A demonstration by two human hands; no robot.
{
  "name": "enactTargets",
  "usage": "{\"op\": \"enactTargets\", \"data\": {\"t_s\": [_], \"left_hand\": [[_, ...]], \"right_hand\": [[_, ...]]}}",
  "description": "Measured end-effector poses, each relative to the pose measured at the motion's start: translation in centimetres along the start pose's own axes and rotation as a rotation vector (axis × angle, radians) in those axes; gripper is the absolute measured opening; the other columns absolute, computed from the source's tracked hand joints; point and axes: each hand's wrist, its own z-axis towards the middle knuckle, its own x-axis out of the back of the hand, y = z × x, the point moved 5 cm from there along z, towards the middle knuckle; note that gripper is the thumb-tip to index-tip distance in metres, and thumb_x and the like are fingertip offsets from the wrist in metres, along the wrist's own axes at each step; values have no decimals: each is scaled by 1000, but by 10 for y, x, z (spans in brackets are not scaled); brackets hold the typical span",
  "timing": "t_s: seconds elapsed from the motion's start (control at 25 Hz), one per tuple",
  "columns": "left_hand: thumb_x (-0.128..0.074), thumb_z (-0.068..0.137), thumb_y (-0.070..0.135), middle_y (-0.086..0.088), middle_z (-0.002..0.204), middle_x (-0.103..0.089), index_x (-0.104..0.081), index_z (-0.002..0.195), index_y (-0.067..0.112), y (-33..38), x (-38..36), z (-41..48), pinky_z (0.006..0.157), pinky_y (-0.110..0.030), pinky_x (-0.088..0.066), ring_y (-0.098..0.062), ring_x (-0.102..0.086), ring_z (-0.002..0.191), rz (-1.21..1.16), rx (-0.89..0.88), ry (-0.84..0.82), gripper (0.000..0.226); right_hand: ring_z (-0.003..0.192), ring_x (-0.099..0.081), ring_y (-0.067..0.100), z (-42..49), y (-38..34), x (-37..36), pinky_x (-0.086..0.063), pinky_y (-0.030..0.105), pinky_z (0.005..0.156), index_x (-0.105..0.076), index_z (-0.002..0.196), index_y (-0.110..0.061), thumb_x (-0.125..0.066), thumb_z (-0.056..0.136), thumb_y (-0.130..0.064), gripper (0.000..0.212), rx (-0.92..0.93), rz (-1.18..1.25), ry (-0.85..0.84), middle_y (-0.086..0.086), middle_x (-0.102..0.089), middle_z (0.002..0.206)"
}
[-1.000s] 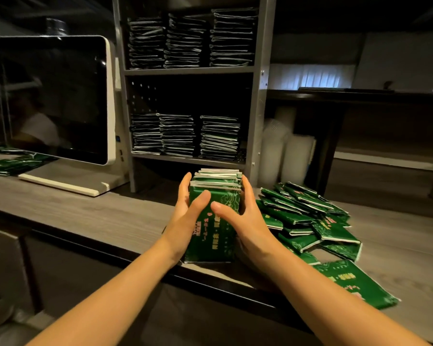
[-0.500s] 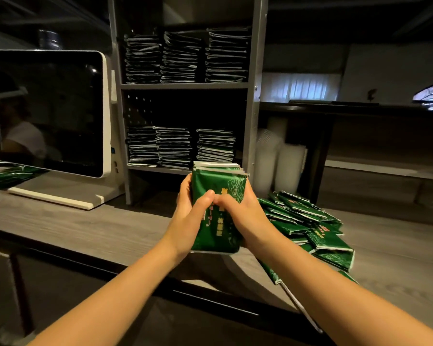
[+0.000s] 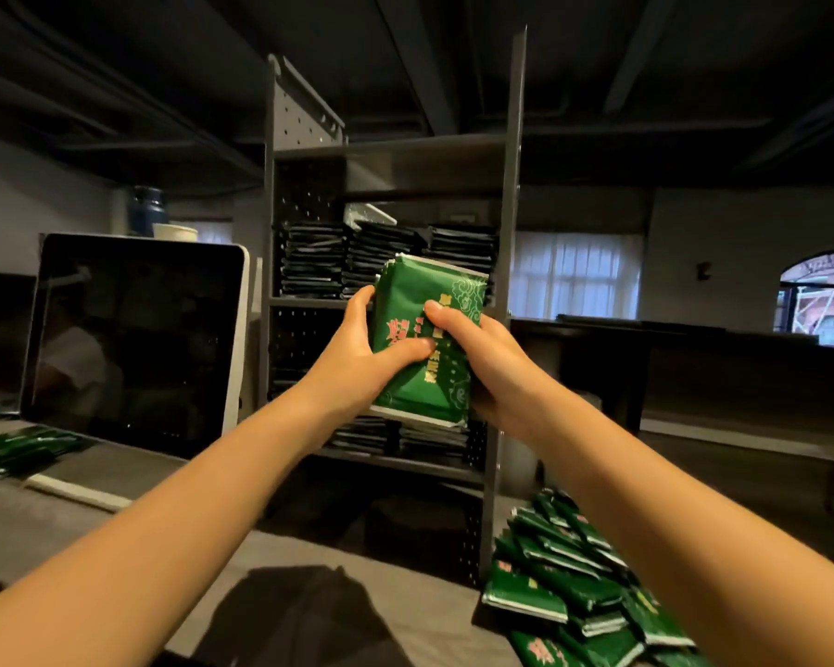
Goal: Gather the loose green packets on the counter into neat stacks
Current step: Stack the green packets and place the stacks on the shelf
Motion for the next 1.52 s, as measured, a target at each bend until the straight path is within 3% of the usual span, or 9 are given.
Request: {"op": "enactTargets", "data": {"t_s": [0.16,0.36,0.56,0.64,0.8,0.88,1.16,1.4,1.52], "left_hand": [[-68,83,16,-3,113,-63,-38,135,15,42,21,41,73,-22,-52,-13,-65,94,-42,-2,67,60],[-70,81,23,-8,115,-61,-36,135,13,79,44,90,74,-30,-52,-19,-65,96,-97,35,96,65],[-81,46,43,-13,113,-66,-41,136,9,108,63,129,69,-33,-53,-25,-69,93,-114,-12,61,105],[-81,43,47,-13,112,-66,-44,135,9,116,73,143,65,-34,-53,-26,-69,90,-116,14,82,106],[-65,79,44,-7,94,-69,-65,110,15,124,83,160,52,-25,-53,-19,-67,71,-124,83,91,42],[-58,86,46,-5,83,-69,-66,100,18,124,86,165,46,-21,-51,-18,-66,66,-104,127,74,33],[-49,87,50,-3,80,-64,-64,91,18,112,106,189,61,-27,-47,-17,-60,75,-154,174,98,35],[-31,89,54,-11,107,-65,-61,108,12,89,135,208,76,-35,-52,-27,-62,97,-212,24,514,55],[-39,96,24,-9,119,-54,-50,125,10,86,128,195,82,-20,-36,-24,-50,112,71,-227,660,34]], "right_hand": [[97,-68,19,24,-56,-8,-56,32,85,-58,116,-15,-58,92,-24,26,229,-152,7,9,-68,113],[121,-44,17,36,-114,-17,-41,33,102,-40,137,-16,-63,88,-19,55,771,-819,292,2,-42,133],[112,-46,22,46,-146,-37,-41,35,93,-61,108,-11,-55,86,-16,23,1155,-1067,399,6,-53,121],[114,-50,24,59,-150,-46,-42,40,95,-59,111,-12,-52,87,-26,28,1165,-1201,347,5,-57,121],[125,-46,31,95,-145,-56,-41,43,99,-41,137,-12,-76,72,-39,79,1135,-1579,344,10,-42,143],[118,-51,33,114,-145,-59,-45,44,94,-35,142,-13,-81,66,-38,92,1120,-1658,399,13,-39,144],[99,-59,32,155,-161,-73,-49,41,81,-37,138,-13,-68,81,-34,68,1063,-1681,387,14,-46,131],[101,-56,31,182,-187,-95,-42,35,71,-31,139,-17,-66,83,-37,69,787,-1709,237,9,-41,130],[103,-54,31,201,-193,-105,-45,35,75,-33,139,-15,-69,82,-35,70,670,-1683,178,10,-31,134]]}}
